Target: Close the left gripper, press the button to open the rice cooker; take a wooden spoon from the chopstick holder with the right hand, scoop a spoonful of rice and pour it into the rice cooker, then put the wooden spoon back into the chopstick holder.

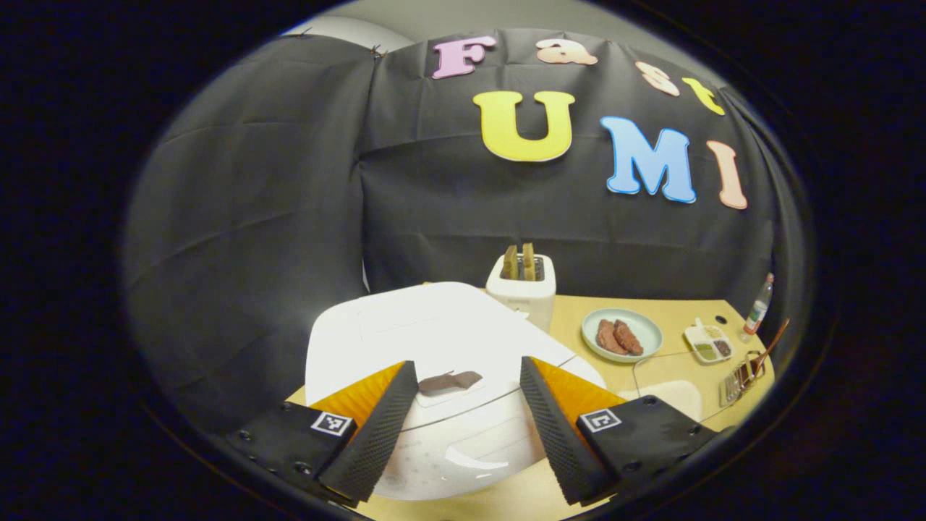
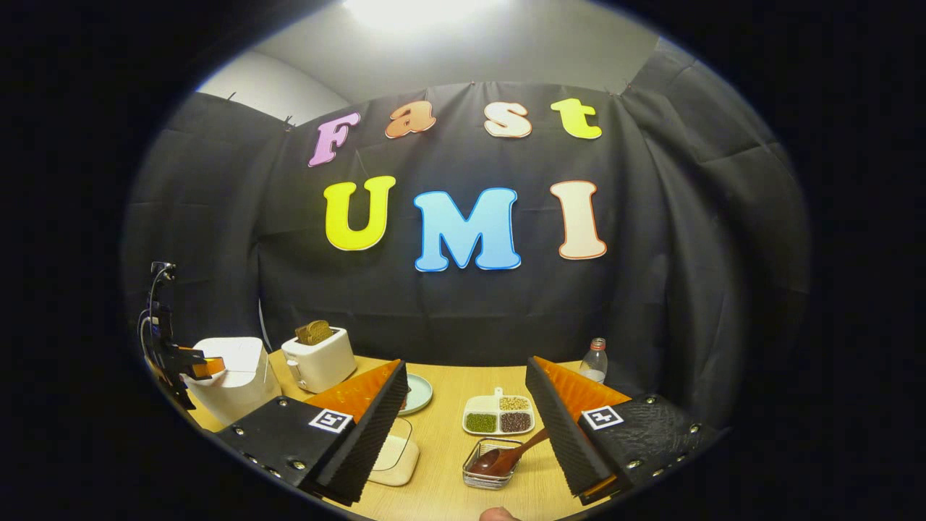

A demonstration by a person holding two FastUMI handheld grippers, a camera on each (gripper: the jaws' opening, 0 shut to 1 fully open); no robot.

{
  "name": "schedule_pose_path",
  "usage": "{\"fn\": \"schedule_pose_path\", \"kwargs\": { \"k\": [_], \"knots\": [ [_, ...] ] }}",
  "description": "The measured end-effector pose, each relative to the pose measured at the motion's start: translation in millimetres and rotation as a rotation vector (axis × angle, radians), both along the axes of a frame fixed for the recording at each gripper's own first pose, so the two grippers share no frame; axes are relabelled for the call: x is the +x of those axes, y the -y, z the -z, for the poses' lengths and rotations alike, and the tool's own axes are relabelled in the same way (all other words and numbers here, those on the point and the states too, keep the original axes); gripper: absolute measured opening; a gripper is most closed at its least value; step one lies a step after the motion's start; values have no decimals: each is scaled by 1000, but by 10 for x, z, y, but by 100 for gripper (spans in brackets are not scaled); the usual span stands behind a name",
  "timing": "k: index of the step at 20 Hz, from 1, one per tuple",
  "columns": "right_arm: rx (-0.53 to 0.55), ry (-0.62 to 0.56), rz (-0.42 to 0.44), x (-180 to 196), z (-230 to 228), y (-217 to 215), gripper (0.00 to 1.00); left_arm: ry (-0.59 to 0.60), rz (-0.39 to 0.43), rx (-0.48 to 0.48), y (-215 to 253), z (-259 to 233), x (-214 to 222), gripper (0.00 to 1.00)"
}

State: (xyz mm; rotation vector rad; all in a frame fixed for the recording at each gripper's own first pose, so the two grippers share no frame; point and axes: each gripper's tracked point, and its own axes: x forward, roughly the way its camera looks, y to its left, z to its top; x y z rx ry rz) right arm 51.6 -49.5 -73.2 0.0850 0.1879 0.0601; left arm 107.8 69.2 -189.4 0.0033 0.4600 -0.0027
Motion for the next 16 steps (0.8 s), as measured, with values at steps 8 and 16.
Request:
{"fn": "schedule_pose_path", "kwargs": {
  "k": [8, 16],
  "knots": [
    [21, 55, 33, -84, -297, -113, 99, 286, 33, -50, 465, -1335, -261, 98],
    [5, 146, 67, -125, -538, -69, 99, 452, 96, -76, 900, -1897, -771, 100]
  ]
}}
